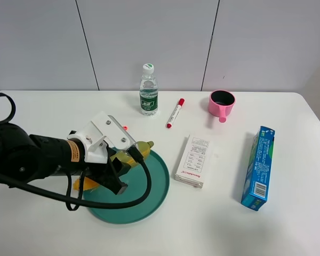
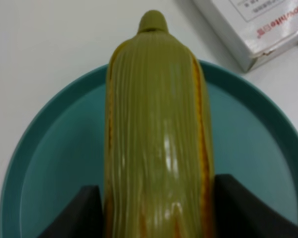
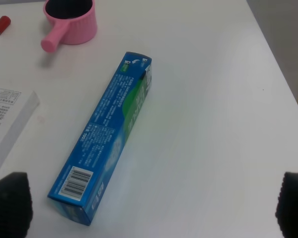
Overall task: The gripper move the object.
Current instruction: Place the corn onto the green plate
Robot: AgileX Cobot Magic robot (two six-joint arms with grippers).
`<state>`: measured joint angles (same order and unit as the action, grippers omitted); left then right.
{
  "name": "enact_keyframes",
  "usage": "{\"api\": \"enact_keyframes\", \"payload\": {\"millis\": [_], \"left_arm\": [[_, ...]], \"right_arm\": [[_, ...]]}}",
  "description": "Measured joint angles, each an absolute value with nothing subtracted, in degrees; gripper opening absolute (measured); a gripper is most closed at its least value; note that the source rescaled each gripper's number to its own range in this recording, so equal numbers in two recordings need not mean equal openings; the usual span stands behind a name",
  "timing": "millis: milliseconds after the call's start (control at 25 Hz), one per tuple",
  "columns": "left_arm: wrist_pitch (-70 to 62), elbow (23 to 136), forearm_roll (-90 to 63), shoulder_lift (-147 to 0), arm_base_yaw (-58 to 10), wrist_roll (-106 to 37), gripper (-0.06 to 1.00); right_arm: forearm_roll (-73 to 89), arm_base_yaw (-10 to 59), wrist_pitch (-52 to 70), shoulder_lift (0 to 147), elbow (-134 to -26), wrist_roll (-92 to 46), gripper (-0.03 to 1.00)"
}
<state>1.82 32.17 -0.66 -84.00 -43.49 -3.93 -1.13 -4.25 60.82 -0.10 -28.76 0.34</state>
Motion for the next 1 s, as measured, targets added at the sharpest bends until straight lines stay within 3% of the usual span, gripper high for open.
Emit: {"api": "enact_keyframes", "payload": {"millis": [640, 1000], "left_arm": [[5.0, 29.0, -0.7, -86.5, -43.5, 4.0, 0.0], [13.0, 28.7, -0.7, -92.6, -43.5, 4.2, 0.0]], "right_arm": [[-1.1, -4.3, 60.8, -0.1, -28.8, 0.3, 1.0], [-1.1, -4.3, 60.8, -0.1, -28.8, 0.3, 1.0]]}}
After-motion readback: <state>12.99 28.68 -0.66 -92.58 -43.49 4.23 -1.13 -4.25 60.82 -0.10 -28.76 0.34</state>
